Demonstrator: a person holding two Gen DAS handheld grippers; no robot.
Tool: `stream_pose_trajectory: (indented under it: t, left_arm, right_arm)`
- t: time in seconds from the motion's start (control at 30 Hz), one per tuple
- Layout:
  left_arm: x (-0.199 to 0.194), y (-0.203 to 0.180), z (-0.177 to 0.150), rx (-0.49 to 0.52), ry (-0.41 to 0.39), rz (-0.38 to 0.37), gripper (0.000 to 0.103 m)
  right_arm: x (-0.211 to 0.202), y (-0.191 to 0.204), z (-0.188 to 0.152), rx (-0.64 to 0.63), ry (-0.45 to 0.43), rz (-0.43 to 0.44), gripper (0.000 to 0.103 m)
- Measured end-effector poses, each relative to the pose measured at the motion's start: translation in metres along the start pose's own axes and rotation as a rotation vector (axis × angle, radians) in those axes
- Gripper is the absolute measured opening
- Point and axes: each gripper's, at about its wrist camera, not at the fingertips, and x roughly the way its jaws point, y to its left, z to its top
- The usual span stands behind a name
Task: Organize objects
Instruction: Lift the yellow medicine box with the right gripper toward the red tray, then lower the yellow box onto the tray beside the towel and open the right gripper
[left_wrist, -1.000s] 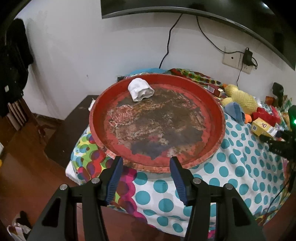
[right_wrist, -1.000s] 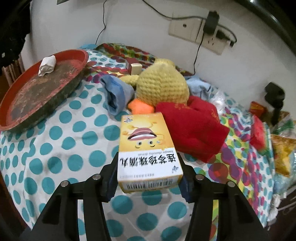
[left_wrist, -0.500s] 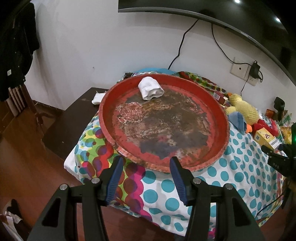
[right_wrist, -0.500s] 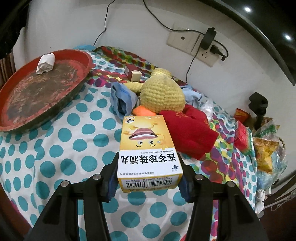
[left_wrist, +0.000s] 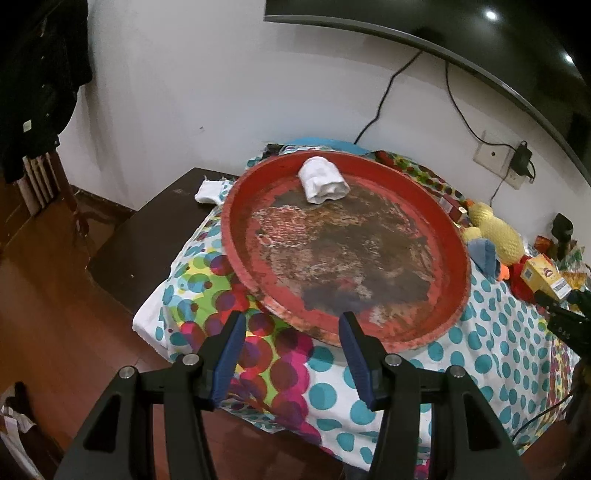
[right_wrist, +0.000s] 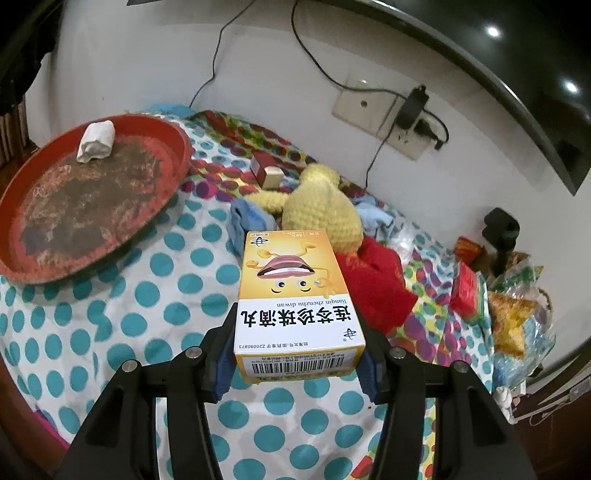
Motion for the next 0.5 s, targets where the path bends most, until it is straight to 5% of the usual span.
stream_pose_trajectory:
  t: [0.3, 0.5]
  left_arm:
    - [0.001, 0.028, 0.005, -0.058, -0.004, 0.02, 0.054]
    - [0.001, 0.046, 0.008, -0.092, -0.018, 0.036, 0.054]
  right_arm:
    - [-0.012, 0.025, 0.042, -0.022, -0.037, 0.038, 0.051]
    - [-0.005, 0.055, 0.077, -0.003, -0.031, 0.144, 0.051]
